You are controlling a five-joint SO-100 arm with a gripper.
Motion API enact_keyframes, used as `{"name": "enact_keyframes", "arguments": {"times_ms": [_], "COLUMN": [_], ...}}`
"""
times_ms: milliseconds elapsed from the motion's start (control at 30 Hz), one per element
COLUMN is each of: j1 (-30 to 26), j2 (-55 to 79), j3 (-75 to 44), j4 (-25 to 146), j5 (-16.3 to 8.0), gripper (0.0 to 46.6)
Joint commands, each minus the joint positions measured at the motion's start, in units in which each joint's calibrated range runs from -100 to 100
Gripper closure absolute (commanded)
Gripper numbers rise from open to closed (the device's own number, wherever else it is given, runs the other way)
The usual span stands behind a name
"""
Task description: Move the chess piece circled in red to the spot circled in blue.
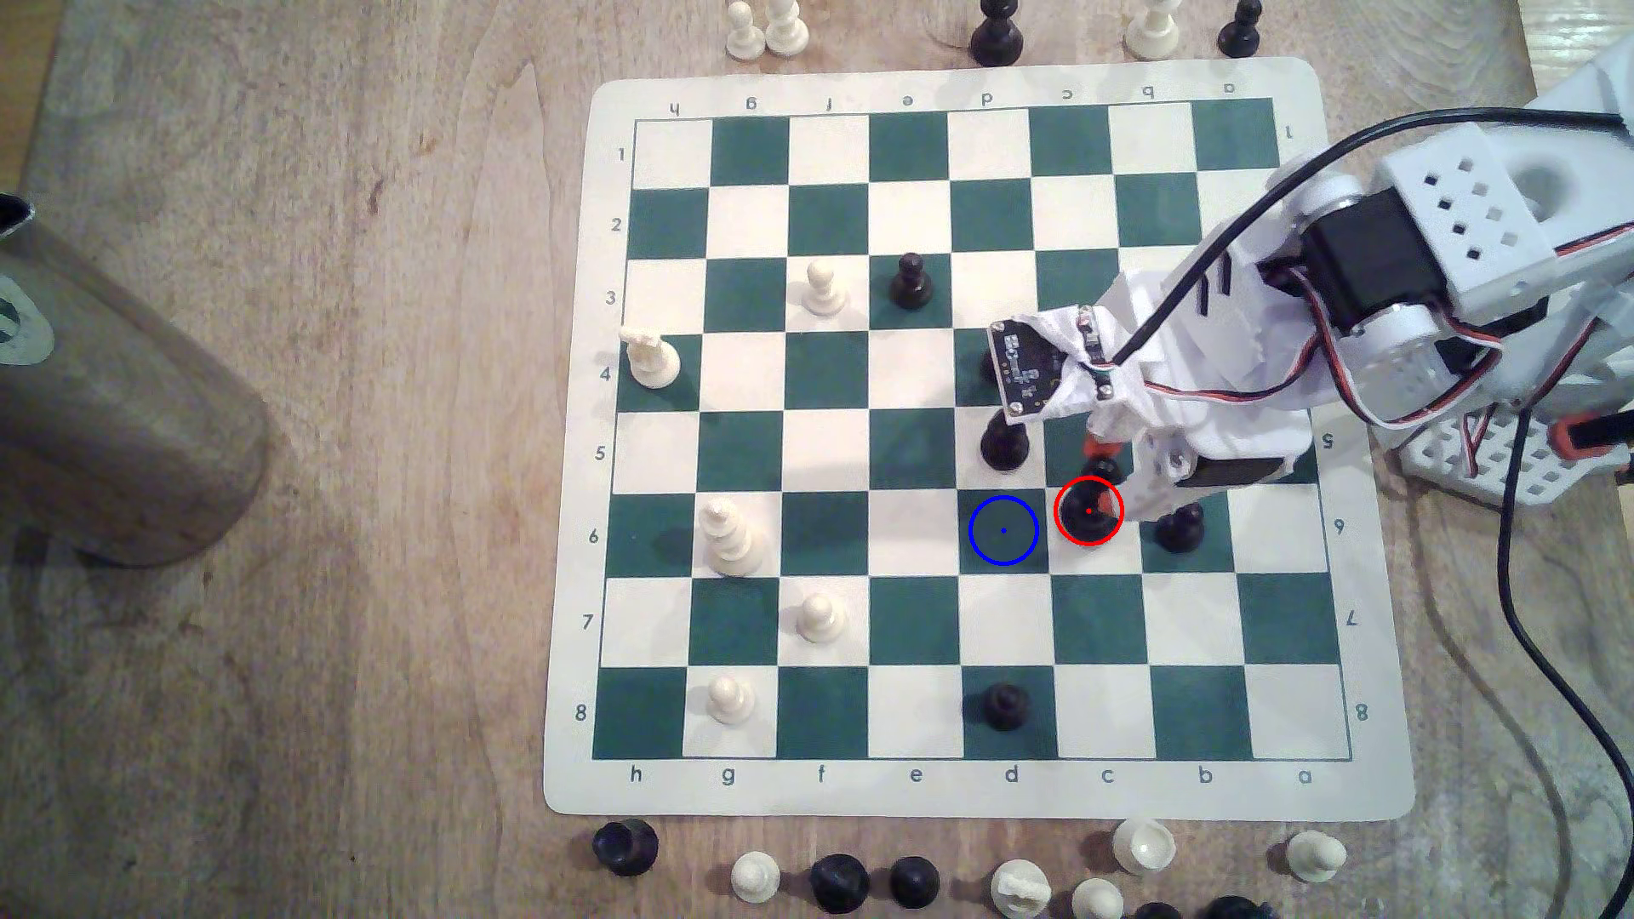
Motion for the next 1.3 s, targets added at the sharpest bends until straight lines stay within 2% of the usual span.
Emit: {"name": "enact_keyframes", "arguments": {"times_ms": [0, 200, 400, 800, 1267], "j1": [-0.9, -2.6, -2.7, -0.6, 1.7], "j2": [-4.2, -5.9, -1.1, 13.1, 20.3], "j3": [-5.1, -11.7, -16.8, -23.2, -23.7], "j4": [3.3, 6.8, 5.8, 1.4, -4.1], "j5": [-0.4, -1.6, -2.3, -1.9, -1.4], "gripper": [46.4, 46.4, 46.4, 46.4, 46.4]}}
